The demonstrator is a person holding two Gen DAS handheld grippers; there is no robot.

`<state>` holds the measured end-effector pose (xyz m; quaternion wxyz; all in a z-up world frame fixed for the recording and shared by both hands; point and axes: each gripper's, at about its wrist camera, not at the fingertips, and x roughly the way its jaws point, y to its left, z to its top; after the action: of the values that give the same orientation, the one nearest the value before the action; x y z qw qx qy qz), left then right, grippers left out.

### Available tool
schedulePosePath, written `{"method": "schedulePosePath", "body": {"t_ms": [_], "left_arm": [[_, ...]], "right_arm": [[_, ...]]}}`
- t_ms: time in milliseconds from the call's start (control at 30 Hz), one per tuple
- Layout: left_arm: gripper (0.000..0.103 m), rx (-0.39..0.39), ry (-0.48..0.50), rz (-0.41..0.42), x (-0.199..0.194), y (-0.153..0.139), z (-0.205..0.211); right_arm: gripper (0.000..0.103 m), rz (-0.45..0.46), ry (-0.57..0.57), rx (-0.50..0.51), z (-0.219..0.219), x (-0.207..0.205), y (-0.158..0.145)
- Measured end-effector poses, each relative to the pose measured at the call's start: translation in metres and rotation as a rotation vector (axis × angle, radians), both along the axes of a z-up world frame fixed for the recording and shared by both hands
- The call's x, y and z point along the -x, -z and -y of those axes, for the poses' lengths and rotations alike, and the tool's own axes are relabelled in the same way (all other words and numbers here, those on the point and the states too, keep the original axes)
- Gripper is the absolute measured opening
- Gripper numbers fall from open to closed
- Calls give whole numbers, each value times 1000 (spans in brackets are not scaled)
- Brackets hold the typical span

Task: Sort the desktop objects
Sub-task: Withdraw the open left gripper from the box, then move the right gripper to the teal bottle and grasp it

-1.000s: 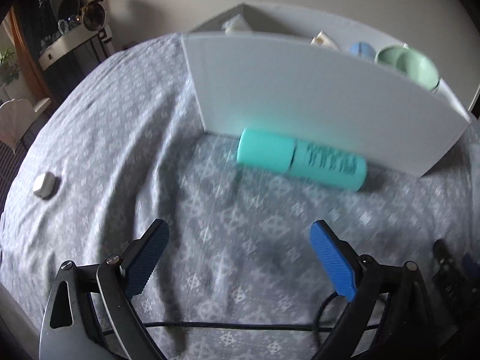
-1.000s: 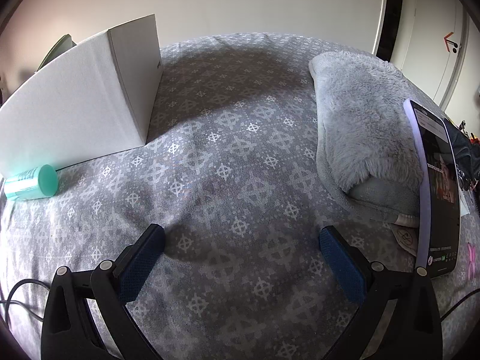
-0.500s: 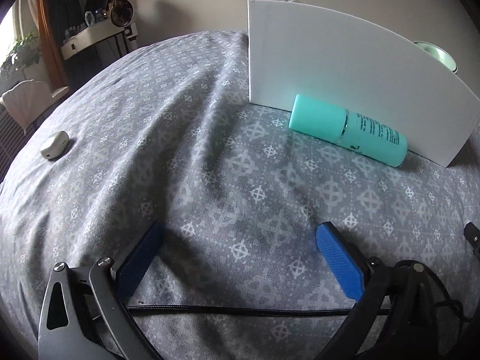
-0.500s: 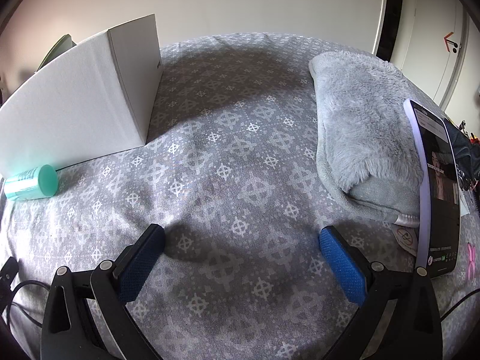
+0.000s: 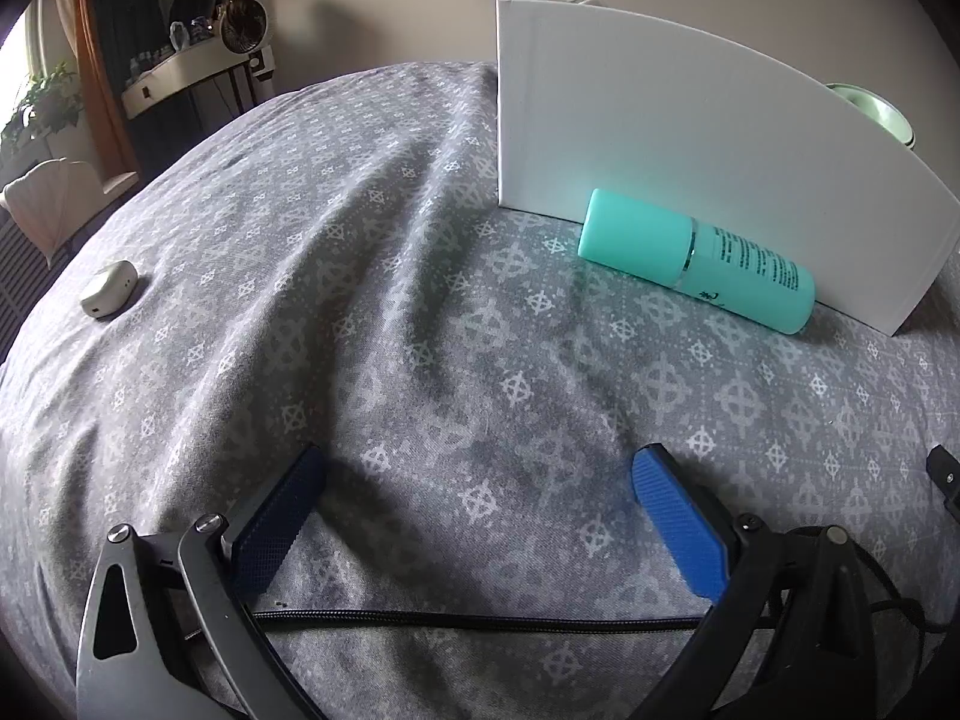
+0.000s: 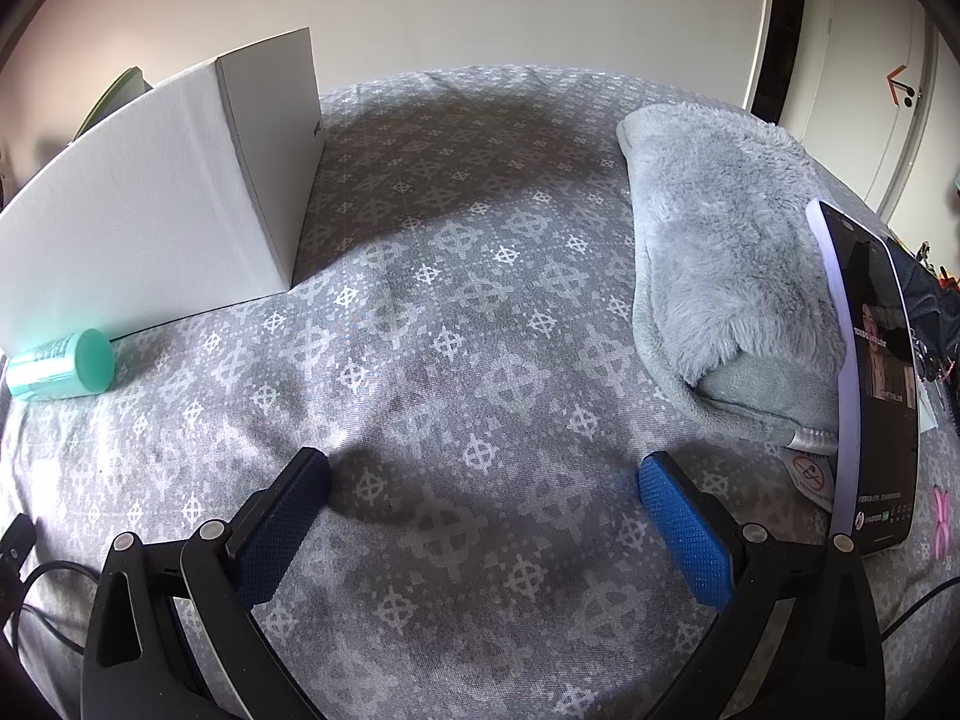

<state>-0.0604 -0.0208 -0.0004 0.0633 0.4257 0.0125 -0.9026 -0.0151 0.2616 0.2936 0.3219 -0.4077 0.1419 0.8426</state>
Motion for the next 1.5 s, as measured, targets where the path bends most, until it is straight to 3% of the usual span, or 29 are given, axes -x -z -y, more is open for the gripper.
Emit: {"method": "schedulePosePath", "body": {"t_ms": [133,233,267,367,400,467,500,600,700,900,1033,1233,1367,1400,1433,1500], "left_arm": [[103,0,0,0,0,0,0],[103,-1,0,0,0,0,0],[103,-1,0,0,0,0,0],[103,-1,0,0,0,0,0],[103,-1,0,0,0,0,0],[103,-1,0,0,0,0,0],[103,-1,0,0,0,0,0],[103,-1,0,0,0,0,0],[103,-1,0,0,0,0,0],[103,-1,-1,0,0,0,0],[103,-1,0,0,0,0,0],[103,-2,0,0,0,0,0],[103,1,0,1,-1,0,0],[103,2,0,1,-1,0,0],[103,1,0,1,-1,0,0],[103,2,0,2,-1,0,1]], "right_arm": [[103,16,-6,38,-3,0,-2],[103,114,-75,103,-5,6,-8],[103,118,-52,123,-5,3,-9],[102,76,-12,226,0,-9,-21],[101,47,-24,211,7,-13,-31],[102,-32,-103,121,29,-14,-58],[103,-58,-196,61,46,-7,-73],[103,-44,-441,-9,86,26,-94],[103,16,-617,75,109,74,-88],[103,90,-771,170,138,135,-67],[99,189,-809,156,144,171,-41],[99,229,-761,189,154,196,-14],[78,281,-774,126,170,199,2],[63,272,-783,110,173,197,1],[56,263,-791,112,173,194,0],[50,256,-793,141,168,186,-1]]}}
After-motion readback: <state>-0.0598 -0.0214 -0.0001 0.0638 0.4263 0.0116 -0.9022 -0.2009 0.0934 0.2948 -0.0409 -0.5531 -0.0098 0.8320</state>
